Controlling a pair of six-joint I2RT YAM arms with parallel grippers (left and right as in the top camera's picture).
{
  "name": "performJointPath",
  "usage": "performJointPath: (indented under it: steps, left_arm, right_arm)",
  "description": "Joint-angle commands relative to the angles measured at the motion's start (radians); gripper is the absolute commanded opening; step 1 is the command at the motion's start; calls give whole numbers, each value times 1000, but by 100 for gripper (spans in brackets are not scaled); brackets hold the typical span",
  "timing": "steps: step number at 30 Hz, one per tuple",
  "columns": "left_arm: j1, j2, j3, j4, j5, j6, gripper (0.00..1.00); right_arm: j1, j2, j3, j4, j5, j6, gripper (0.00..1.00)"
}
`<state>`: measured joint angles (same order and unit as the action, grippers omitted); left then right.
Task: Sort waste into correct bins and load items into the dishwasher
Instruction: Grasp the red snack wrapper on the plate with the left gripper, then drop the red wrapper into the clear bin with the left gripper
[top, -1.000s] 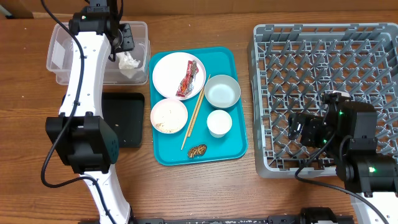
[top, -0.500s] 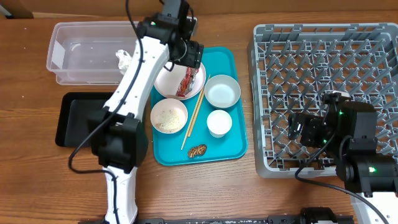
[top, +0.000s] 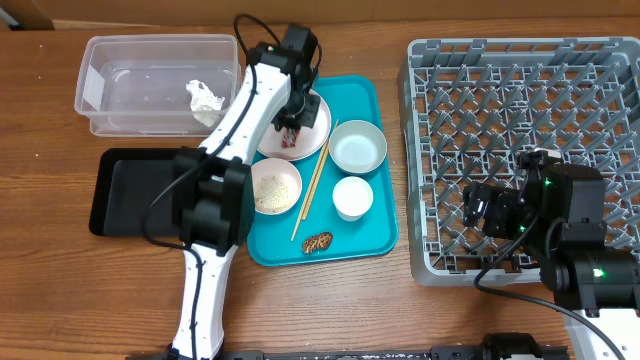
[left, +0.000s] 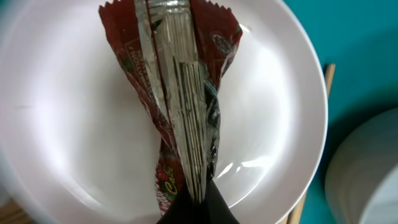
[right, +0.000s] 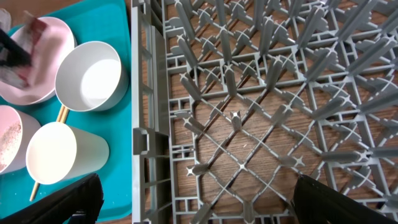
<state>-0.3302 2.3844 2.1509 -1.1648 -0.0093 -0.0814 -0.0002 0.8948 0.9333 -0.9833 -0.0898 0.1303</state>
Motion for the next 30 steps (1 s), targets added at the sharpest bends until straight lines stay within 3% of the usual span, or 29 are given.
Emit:
performJointPath:
  steps: [1,6,10,13,14,16,21,27,30]
  left_arm:
    - [23,-191,97,-5,-171,-4,4]
    - [171,-321,99,-6,-218,-36,4]
    - [348,-246,89,-21,-92,-78,4]
    - [392,-181,89,-40,-40,-80,6]
    - [397,-165,89,-51,-33,-79,10]
    - [400,-153,89,-61,-24,-79,36]
    - [402,-218,127,-59,-19,-80,65]
    - [380,-355,177,-85,1,-80,68]
    - [323,-435,176,-221,25,-75,75]
  right_arm:
    - [-4,-7,31,3,-4,1,100]
    - [-4,-7,31,4,-4,1,100]
    - [-4,-7,31,3,-5,1,100]
    - [-4,-7,31,-1,-5,2,100]
    - [-4,-7,31,-3,-5,1,100]
    - [-4,-7,31,-7,-5,1,100]
    - [-4,-7,31,-7,-5,1,100]
    - [-4,-7,31,-8,-5,1,100]
    - [-4,-7,31,-7,-5,1,100]
